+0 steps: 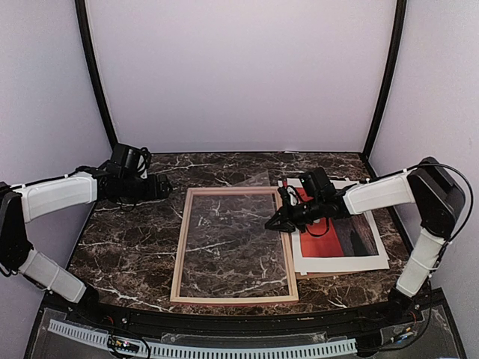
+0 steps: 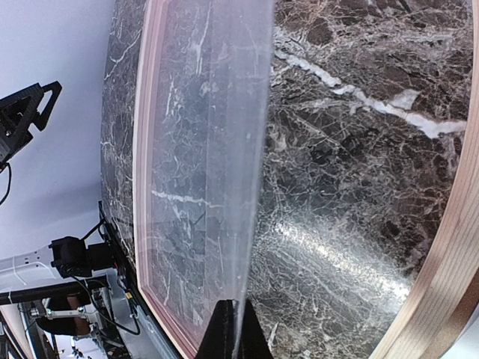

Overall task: Put the photo into the frame
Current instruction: Place the glass panel at the frame body.

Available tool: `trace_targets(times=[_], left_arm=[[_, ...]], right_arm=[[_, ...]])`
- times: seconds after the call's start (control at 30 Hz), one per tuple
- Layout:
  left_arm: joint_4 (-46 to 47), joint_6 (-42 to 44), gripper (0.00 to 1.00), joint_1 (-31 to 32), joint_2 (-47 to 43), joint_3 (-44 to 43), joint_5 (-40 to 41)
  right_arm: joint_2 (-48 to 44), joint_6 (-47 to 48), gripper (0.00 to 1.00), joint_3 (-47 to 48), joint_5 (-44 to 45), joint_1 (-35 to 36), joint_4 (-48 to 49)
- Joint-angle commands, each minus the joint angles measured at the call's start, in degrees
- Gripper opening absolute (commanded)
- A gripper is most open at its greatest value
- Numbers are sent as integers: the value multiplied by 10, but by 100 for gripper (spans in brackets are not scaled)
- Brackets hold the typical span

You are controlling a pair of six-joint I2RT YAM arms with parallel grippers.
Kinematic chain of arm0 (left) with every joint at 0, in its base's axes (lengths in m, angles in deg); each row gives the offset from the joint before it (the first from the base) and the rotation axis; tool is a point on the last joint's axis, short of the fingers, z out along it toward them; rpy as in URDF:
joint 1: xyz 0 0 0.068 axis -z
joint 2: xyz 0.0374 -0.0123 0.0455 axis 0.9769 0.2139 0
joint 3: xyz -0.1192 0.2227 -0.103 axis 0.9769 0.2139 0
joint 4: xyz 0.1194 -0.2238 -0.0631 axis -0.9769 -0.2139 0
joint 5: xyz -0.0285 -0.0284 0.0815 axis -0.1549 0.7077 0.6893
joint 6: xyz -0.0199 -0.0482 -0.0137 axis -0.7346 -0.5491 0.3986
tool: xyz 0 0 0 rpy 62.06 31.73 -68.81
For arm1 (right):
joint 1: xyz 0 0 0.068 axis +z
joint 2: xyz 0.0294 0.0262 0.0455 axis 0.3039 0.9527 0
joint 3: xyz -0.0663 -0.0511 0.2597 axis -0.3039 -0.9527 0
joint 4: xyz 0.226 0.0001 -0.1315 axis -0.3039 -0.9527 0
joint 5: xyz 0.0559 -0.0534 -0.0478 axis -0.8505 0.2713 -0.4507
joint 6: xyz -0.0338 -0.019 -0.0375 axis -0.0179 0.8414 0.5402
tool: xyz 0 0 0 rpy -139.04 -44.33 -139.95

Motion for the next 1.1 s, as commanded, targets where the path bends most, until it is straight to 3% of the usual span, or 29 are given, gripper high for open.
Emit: trace_targets(times=[0.0, 1.07], left_arm=[[8, 3, 94, 7, 3, -8, -2], [11, 7, 94, 18, 3, -4, 10]], right_arm=[[-22, -5, 0, -2, 6, 7, 2], [-42, -22, 0, -16, 31, 18, -6]])
